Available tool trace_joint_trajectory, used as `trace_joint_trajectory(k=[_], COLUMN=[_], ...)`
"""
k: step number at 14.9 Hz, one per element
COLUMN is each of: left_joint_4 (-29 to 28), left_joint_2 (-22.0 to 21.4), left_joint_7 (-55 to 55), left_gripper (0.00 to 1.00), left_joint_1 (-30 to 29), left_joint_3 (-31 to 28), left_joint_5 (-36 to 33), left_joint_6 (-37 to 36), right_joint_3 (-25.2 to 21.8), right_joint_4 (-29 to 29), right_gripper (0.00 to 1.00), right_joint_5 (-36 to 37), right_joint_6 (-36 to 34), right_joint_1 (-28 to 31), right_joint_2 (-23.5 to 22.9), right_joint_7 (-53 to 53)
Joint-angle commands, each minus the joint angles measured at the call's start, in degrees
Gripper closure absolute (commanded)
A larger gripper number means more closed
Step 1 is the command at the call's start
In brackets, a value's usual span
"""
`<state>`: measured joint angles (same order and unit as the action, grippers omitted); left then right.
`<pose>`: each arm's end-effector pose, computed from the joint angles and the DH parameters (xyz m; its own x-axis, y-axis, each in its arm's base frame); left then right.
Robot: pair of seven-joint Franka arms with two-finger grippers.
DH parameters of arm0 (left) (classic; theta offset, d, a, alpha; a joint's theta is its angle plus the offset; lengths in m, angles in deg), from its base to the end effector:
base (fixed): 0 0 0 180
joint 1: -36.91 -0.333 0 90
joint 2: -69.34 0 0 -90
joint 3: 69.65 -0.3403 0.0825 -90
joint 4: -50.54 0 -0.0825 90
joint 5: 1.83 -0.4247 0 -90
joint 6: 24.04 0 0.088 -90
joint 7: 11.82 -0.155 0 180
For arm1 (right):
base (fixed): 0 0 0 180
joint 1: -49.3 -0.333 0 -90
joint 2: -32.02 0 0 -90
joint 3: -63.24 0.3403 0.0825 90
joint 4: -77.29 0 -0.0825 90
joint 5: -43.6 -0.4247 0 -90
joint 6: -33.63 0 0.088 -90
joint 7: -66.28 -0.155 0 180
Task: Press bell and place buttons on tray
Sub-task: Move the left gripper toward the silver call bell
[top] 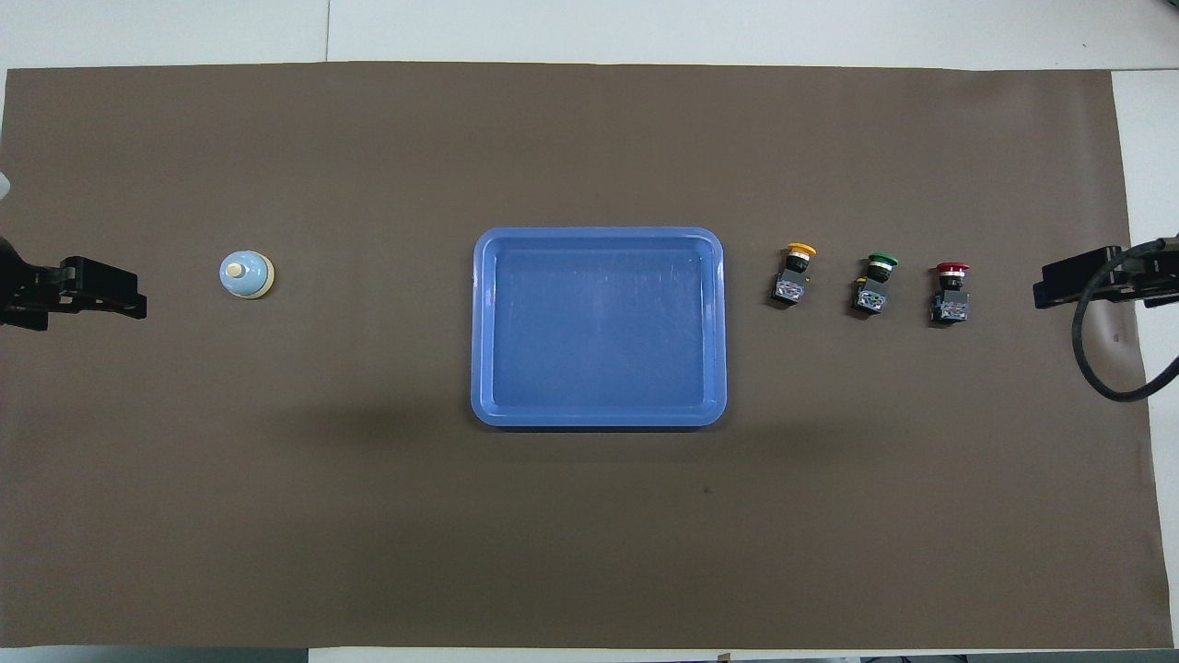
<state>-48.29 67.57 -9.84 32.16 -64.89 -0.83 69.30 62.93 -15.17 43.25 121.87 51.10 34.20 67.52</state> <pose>0.5814 -0.0032 0.5449 0.9972 0.0356 -0.0655 0.0365 -0.9993 0.0125 0.5767 -0.0203 0.5986 0.9993 -0.0150 -0.0355 -0.0152 -0.9999 -0.0071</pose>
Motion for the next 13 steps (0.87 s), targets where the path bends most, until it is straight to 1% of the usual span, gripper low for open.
trace_joint_trajectory(k=[1,8,9,11,12,13], left_joint_4=[-0.1,-0.4,-1.9,-4.9,-6.1,-7.2], left_joint_2=[-0.4,-0.4,-1.0,-1.6,-1.6,-1.3], left_joint_7=[-0.1,0.4,-0.1,-0.1,-0.1,0.6], left_gripper=[0.0,0.0,0.08,0.81,1.0,1.0], left_joint_1=[0.4,0.6,0.5,0.1,-0.2,-0.3], left_joint_3=[-0.5,-0.3,-0.2,-0.3,-0.3,-0.4], left_joint_5=[0.7,0.7,0.7,0.7,0.7,0.7], left_joint_6=[-0.8,0.4,2.0,4.0,4.7,5.7], right_joint_3=[0.1,0.1,0.1,0.1,0.1,0.1], right_joint_4=[-0.4,-0.4,-0.4,-0.4,-0.4,-0.4], right_gripper=[0.0,0.0,0.0,0.0,0.0,0.0], right_joint_5=[0.9,0.9,0.9,0.9,0.9,0.9], right_joint_6=[-0.3,-0.3,-0.4,-0.4,-0.4,-0.3], right_joint_1=[0.2,0.2,0.1,0.1,0.1,0.2], right_joint_2=[0.3,0.3,0.3,0.3,0.3,0.3], right_joint_7=[1.0,1.0,1.0,1.0,1.0,1.0])
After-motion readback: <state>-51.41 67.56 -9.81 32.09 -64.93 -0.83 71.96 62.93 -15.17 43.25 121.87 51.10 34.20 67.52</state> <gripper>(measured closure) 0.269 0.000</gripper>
